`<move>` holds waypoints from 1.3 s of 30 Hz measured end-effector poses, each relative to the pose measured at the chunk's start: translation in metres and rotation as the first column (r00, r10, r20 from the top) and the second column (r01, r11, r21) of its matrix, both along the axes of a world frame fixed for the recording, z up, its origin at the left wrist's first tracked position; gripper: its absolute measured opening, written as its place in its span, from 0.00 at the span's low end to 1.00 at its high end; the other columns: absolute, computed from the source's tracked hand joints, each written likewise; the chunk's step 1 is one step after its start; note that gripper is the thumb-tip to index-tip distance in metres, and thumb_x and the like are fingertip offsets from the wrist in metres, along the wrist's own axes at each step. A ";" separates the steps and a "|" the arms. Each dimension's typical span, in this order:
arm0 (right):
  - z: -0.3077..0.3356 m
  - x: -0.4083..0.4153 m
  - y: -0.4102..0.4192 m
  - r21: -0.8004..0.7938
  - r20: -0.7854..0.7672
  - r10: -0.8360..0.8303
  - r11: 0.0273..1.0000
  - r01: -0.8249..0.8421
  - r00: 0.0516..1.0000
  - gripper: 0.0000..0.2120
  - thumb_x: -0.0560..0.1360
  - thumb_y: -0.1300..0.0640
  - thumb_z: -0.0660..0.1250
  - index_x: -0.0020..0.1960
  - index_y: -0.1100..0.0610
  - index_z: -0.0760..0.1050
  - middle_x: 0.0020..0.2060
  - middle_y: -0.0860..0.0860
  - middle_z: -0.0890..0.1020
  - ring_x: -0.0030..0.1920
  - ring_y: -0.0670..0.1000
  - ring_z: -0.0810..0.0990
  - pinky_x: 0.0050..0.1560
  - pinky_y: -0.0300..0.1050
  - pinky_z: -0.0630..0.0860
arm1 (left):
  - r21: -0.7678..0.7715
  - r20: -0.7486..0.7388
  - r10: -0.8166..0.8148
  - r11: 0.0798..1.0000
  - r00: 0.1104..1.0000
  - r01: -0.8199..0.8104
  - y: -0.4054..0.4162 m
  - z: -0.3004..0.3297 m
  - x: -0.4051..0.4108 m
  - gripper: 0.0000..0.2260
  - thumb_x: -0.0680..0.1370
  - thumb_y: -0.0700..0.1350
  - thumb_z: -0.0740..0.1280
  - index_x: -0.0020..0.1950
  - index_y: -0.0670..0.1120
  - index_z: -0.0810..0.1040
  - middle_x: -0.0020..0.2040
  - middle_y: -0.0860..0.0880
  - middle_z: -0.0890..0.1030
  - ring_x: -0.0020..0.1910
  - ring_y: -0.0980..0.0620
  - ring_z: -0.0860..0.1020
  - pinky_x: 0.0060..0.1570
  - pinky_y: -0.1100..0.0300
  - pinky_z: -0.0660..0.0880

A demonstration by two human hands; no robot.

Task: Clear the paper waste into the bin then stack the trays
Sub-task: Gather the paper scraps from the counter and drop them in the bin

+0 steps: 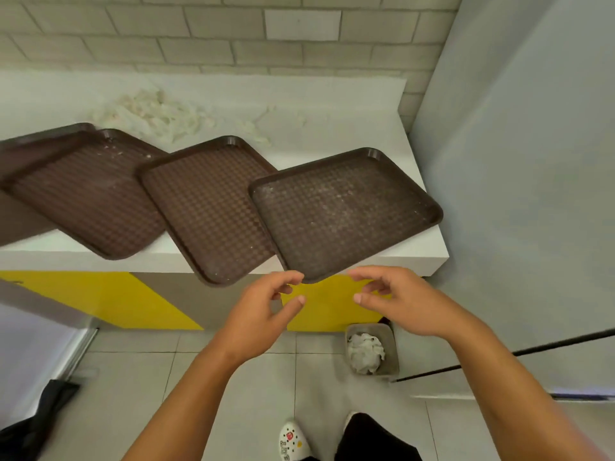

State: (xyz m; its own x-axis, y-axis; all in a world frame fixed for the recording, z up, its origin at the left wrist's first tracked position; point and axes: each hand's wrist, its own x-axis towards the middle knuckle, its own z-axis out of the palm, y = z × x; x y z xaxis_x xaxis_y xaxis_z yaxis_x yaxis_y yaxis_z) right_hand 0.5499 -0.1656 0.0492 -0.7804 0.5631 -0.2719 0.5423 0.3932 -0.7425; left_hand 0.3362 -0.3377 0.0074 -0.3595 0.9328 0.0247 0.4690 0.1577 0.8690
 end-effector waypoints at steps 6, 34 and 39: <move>0.032 -0.049 0.022 0.056 -0.002 0.078 0.995 -0.078 0.997 0.23 0.77 0.45 0.70 0.72 0.41 0.72 0.63 0.36 0.78 0.59 0.36 0.78 0.64 0.43 0.76 | 0.067 -0.133 -0.049 0.996 0.990 0.058 0.016 0.047 -0.057 0.13 0.78 0.48 0.71 0.63 0.54 0.79 0.57 0.59 0.81 0.58 0.56 0.79 0.59 0.55 0.77; 0.009 -0.330 0.369 0.096 0.393 0.135 0.978 -0.186 0.910 0.43 0.74 0.33 0.68 0.81 0.49 0.56 0.79 0.50 0.63 0.76 0.53 0.65 0.74 0.46 0.62 | -0.377 -0.405 -0.168 0.926 0.899 0.003 0.330 0.035 -0.342 0.46 0.71 0.69 0.70 0.81 0.54 0.52 0.79 0.49 0.61 0.74 0.47 0.66 0.72 0.54 0.65; -0.033 -0.362 0.396 0.225 0.408 0.021 0.967 -0.123 0.913 0.52 0.70 0.28 0.68 0.82 0.51 0.49 0.81 0.55 0.53 0.79 0.59 0.58 0.76 0.54 0.62 | -0.449 -0.429 -0.153 0.891 0.891 -0.063 0.363 0.009 -0.365 0.51 0.68 0.72 0.69 0.81 0.56 0.45 0.82 0.50 0.52 0.80 0.46 0.52 0.77 0.47 0.57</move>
